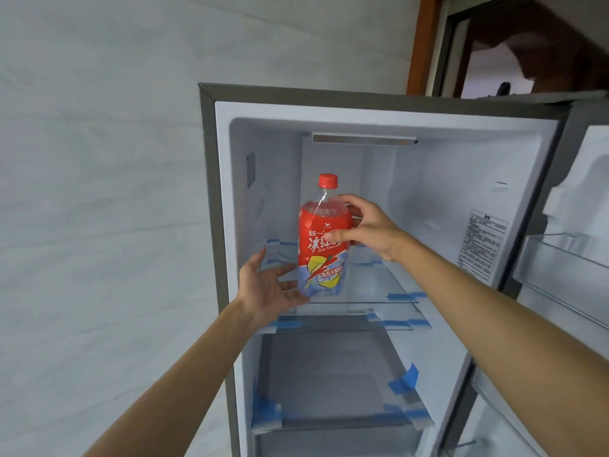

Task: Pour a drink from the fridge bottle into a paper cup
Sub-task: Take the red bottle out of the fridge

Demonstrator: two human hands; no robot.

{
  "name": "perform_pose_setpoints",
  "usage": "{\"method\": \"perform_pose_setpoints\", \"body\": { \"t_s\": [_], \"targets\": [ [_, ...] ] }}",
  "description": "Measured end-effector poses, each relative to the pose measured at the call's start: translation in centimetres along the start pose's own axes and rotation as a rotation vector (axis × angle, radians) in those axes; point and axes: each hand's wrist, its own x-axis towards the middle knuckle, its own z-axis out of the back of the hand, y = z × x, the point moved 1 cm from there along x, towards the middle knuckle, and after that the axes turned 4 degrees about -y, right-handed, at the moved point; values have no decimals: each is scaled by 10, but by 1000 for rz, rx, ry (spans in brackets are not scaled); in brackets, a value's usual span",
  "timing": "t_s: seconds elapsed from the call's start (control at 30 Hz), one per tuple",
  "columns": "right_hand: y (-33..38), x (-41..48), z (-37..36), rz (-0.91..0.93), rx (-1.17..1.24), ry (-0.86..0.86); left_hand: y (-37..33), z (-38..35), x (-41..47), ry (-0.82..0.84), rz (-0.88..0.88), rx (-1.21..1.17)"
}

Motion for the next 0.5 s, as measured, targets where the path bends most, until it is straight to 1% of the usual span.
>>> {"method": "perform_pose_setpoints", "body": {
  "t_s": [0.17,0.33,0.5],
  "targets": [
    [18,-24,-13,-18,-22,-46,-2,8,-22,78,44,-24],
    [34,-56,-32,-41,-28,-169,-8,22,-45,146,109,-45],
    [52,-87,-51,-78,-36,-246,-10,36,-65,234,183,-30]
  ]
}}
